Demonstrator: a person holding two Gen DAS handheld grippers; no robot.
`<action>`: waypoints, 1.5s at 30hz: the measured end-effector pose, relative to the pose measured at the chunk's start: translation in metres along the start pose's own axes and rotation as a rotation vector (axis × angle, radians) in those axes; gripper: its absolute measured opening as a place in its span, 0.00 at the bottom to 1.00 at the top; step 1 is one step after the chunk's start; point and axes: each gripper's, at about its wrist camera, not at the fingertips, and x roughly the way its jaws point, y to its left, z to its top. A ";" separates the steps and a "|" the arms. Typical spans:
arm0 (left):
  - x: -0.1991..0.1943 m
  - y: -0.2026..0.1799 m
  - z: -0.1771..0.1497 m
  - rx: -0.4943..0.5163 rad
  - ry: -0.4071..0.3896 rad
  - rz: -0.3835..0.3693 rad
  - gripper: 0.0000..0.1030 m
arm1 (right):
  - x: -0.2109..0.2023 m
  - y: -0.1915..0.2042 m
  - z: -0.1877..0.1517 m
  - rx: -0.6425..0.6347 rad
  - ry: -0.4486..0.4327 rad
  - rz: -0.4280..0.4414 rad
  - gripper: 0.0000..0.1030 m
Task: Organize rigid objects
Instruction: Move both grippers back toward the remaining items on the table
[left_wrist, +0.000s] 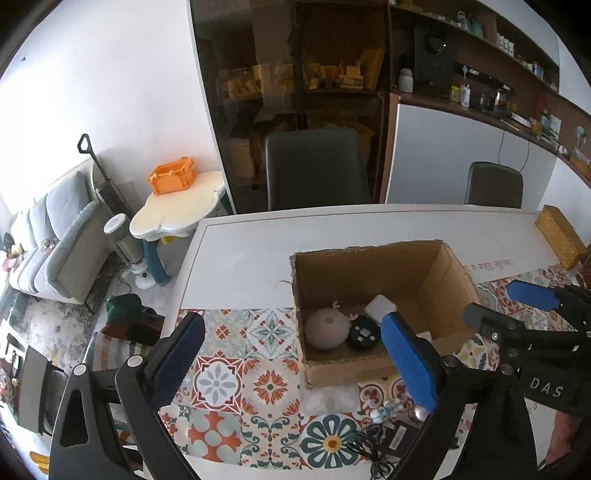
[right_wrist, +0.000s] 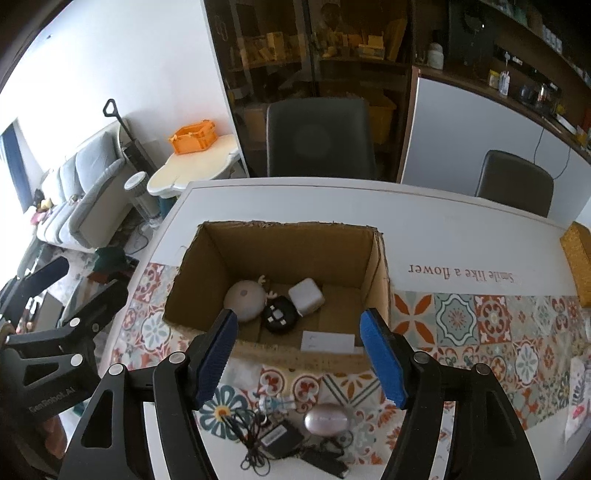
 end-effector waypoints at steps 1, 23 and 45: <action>-0.003 0.000 -0.002 -0.001 -0.003 0.000 0.97 | -0.003 0.001 -0.003 -0.005 -0.005 -0.001 0.68; -0.034 -0.024 -0.075 0.010 0.049 -0.039 0.99 | -0.031 -0.011 -0.095 0.031 0.019 0.014 0.70; -0.006 -0.038 -0.147 -0.047 0.260 -0.070 0.99 | 0.002 -0.016 -0.149 -0.013 0.167 0.058 0.69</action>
